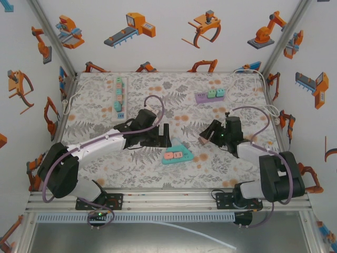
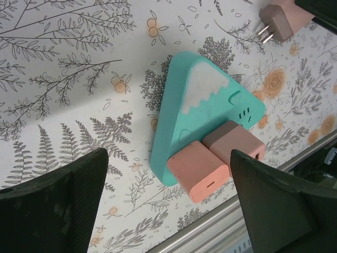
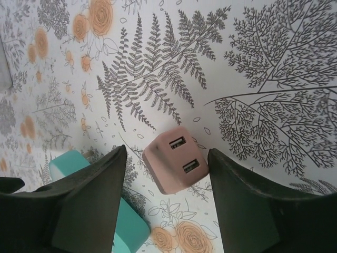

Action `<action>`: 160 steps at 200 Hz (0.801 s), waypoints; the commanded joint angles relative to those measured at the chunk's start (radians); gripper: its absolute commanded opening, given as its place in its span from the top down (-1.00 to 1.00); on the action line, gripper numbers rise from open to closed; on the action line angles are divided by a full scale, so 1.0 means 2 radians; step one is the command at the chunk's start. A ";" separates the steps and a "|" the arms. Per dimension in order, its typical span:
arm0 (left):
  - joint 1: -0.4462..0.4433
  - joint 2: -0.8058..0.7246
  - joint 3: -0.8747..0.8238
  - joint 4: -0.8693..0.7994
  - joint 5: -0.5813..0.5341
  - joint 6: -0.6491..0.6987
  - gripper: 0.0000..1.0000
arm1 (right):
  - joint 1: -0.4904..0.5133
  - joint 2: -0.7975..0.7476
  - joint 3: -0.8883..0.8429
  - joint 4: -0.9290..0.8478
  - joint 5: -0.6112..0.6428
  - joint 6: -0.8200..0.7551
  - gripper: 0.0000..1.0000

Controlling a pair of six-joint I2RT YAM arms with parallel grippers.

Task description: Pull the plug off the socket

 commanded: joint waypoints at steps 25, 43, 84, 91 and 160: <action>0.003 -0.026 0.003 -0.018 -0.030 0.013 -0.81 | 0.001 -0.110 0.013 -0.044 0.036 -0.069 -0.21; 0.007 -0.037 0.001 -0.021 -0.036 0.014 -0.81 | 0.016 -0.156 0.020 -0.032 0.021 -0.135 -0.21; 0.016 -0.063 -0.015 -0.005 -0.029 0.021 -0.85 | 0.102 -0.186 0.065 -0.048 -0.049 -0.347 -0.18; 0.018 -0.067 -0.018 0.001 -0.023 0.023 -0.87 | 0.115 -0.184 0.065 -0.044 -0.066 -0.381 -0.17; 0.031 -0.098 -0.052 0.018 -0.020 0.018 -0.94 | 0.216 -0.132 0.059 -0.057 -0.221 -0.653 -0.13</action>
